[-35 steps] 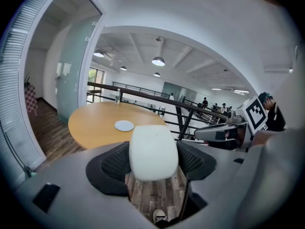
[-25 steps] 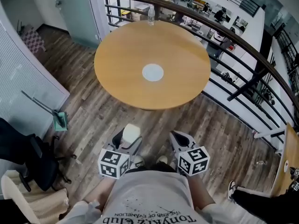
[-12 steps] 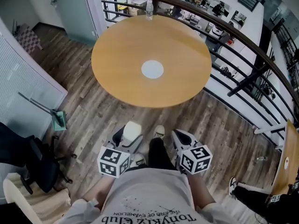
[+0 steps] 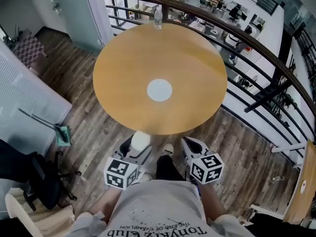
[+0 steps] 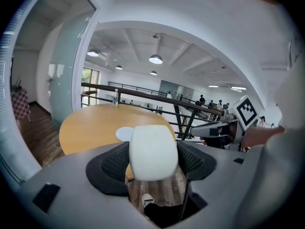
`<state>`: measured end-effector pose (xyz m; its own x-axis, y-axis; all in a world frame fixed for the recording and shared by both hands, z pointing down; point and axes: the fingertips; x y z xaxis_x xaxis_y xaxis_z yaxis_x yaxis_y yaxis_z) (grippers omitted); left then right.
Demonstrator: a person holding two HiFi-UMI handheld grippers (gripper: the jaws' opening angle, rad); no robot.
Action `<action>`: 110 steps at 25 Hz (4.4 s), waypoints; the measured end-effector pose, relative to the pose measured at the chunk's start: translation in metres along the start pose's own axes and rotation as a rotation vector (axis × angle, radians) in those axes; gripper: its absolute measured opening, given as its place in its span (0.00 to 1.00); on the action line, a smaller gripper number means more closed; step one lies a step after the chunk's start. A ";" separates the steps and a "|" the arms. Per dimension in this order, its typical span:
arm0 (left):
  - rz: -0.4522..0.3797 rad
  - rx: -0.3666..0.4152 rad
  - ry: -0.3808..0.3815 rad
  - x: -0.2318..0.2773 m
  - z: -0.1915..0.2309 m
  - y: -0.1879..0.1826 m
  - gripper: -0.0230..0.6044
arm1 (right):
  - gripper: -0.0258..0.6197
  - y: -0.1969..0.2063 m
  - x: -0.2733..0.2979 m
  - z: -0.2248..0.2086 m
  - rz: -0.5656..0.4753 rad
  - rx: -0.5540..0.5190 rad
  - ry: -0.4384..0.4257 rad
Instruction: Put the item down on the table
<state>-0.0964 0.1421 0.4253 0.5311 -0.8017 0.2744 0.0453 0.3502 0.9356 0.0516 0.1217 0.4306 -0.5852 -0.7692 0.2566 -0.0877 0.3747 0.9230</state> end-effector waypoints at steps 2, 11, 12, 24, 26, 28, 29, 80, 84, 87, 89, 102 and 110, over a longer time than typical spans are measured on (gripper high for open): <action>0.002 -0.037 -0.004 0.023 0.009 -0.010 0.56 | 0.08 -0.014 0.017 -0.018 -0.001 -0.004 -0.009; 0.011 -0.045 -0.043 0.101 0.025 -0.043 0.56 | 0.08 -0.055 0.063 -0.085 0.001 -0.009 -0.030; 0.017 -0.047 -0.042 0.107 0.025 -0.044 0.56 | 0.08 -0.057 0.067 -0.091 0.005 -0.006 -0.031; 0.017 -0.053 -0.097 0.147 0.039 -0.060 0.56 | 0.08 -0.064 0.097 -0.119 0.041 -0.010 -0.075; 0.020 -0.056 -0.102 0.144 0.045 -0.059 0.56 | 0.08 -0.065 0.105 -0.117 0.038 -0.007 -0.076; 0.031 -0.056 -0.101 0.143 0.051 -0.058 0.56 | 0.08 -0.065 0.115 -0.115 0.040 -0.004 -0.077; 0.042 -0.055 -0.096 0.143 0.054 -0.056 0.56 | 0.08 -0.065 0.121 -0.113 0.043 -0.001 -0.078; 0.362 0.032 0.011 0.317 0.153 0.027 0.56 | 0.08 -0.035 0.221 -0.192 0.167 0.076 0.089; 0.380 0.040 0.012 0.326 0.156 0.036 0.56 | 0.08 -0.032 0.224 -0.193 0.174 0.081 0.086; 0.395 0.040 0.020 0.335 0.156 0.045 0.56 | 0.08 -0.030 0.225 -0.194 0.178 0.086 0.085; 0.412 0.042 0.019 0.341 0.156 0.051 0.56 | 0.08 -0.028 0.225 -0.194 0.183 0.089 0.084; 0.480 0.085 0.023 0.373 0.163 0.081 0.56 | 0.08 -0.019 0.219 -0.198 0.206 0.108 0.092; 0.502 0.085 0.024 0.380 0.163 0.093 0.56 | 0.08 -0.017 0.218 -0.204 0.206 0.117 0.101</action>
<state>-0.0282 -0.2089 0.6528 0.4887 -0.5328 0.6909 -0.2893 0.6481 0.7045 0.0900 -0.1577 0.5288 -0.5175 -0.7160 0.4686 -0.0709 0.5816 0.8104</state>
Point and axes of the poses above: the fingertips, and each gripper's own axes: x forward along the fingers, z to its left, y out of its underside, and after that the axes turned 12 degrees about -z, right-handed
